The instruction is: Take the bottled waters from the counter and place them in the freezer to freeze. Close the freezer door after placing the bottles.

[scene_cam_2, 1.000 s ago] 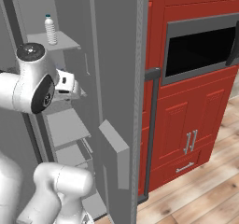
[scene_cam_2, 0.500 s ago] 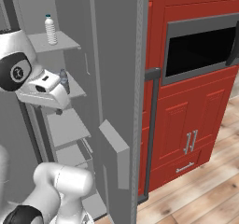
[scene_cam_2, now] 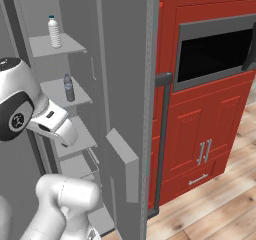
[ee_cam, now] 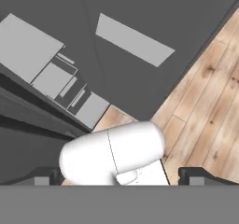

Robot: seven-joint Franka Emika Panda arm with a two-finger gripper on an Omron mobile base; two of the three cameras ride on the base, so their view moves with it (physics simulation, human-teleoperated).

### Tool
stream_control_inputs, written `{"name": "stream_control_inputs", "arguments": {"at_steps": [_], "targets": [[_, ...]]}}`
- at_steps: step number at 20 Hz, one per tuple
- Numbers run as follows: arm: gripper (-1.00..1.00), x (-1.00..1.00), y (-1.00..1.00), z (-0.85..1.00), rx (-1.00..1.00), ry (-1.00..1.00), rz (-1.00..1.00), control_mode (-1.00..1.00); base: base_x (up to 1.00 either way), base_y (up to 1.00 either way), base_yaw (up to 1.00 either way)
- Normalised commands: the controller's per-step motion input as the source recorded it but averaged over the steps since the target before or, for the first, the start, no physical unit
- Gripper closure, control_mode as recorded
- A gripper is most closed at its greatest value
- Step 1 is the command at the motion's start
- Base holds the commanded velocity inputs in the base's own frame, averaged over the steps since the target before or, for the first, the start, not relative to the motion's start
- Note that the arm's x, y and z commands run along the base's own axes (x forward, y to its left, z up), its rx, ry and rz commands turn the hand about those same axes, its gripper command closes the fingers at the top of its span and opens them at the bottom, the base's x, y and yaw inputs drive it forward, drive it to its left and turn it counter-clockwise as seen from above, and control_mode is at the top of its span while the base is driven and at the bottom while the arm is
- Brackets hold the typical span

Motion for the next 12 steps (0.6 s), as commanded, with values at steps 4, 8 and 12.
{"name": "stream_control_inputs", "arguments": {"at_steps": [4,8,12], "targets": [[-1.0,-0.24,0.18,-0.22,-0.03,0.02,0.15,-1.0,0.0,0.0,0.0],[-1.0,0.0,0.03,-0.34,-0.1,0.06,0.08,-1.0,0.0,0.0,0.0],[-1.0,0.0,0.02,0.0,0.0,0.02,0.01,-1.0,0.0,0.0,0.0]]}}
